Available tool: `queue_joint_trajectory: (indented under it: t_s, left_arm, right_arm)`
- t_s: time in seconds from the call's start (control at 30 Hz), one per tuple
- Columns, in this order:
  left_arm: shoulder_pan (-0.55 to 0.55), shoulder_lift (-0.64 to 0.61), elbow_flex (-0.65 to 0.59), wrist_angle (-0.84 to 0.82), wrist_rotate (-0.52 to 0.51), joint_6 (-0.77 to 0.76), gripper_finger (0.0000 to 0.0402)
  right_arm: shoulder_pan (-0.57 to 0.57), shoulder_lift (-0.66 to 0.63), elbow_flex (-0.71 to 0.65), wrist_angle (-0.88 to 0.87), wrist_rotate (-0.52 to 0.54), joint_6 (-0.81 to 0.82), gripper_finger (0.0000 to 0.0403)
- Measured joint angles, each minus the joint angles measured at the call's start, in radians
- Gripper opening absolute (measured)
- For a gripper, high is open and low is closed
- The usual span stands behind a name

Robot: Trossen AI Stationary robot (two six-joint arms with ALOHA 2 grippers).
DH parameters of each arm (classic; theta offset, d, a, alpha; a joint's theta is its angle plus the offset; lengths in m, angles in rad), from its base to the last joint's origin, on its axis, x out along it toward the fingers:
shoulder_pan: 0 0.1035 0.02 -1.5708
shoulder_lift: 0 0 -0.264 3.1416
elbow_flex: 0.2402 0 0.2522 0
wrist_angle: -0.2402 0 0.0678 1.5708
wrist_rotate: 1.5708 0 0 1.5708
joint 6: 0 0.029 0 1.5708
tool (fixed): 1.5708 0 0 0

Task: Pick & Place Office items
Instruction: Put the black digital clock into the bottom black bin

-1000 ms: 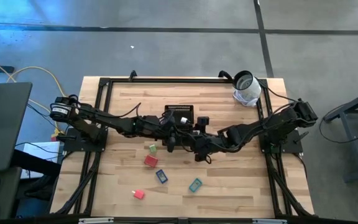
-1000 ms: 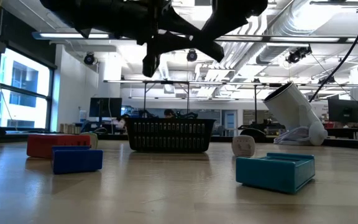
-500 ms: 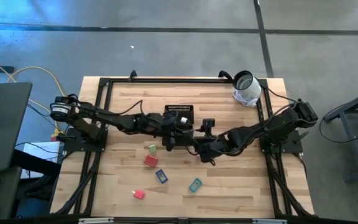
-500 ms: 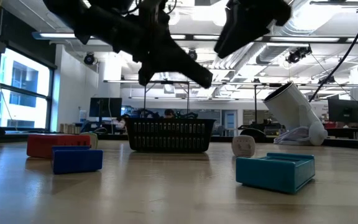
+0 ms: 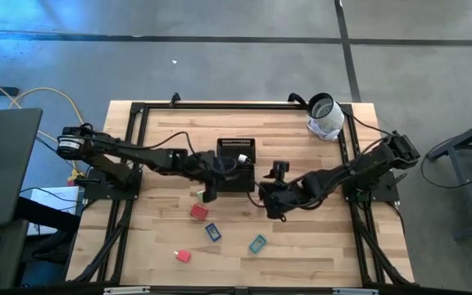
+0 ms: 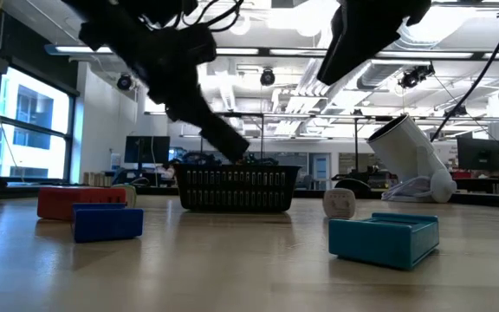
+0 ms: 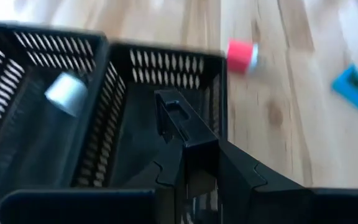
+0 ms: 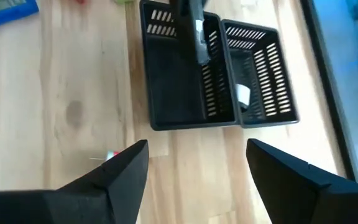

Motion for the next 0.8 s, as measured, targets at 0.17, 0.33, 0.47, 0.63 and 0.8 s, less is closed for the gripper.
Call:
queue_joint_trajectory:
  t_s: [0.17, 0.33, 0.47, 0.63, 0.8]
  left_arm:
    - [-0.007, 0.0, 0.0, -0.04, 0.0, 0.021, 0.0061]
    - [0.001, 0.0, 0.0, -0.037, 0.0, 0.06, 0.0061]
    - [0.033, 0.001, 0.0, -0.036, 0.028, 0.062, 0.0061]
    - [0.081, 0.036, 0.0, -0.034, 0.124, 0.061, 0.0061]
    - [0.094, 0.071, 0.0, -0.025, 0.158, 0.061, 0.0061]
  right_arm:
    - [-0.017, 0.0, 0.0, 0.008, -0.05, 0.028, 0.0258]
    - [-0.02, 0.0, 0.0, 0.032, -0.079, 0.034, 0.0258]
    - [-0.02, 0.0, 0.0, 0.075, -0.123, 0.028, 0.0258]
    - [-0.02, 0.0, 0.0, 0.081, -0.133, 0.024, 0.0258]
    - [-0.019, 0.0, 0.0, 0.088, -0.133, 0.01, 0.0258]
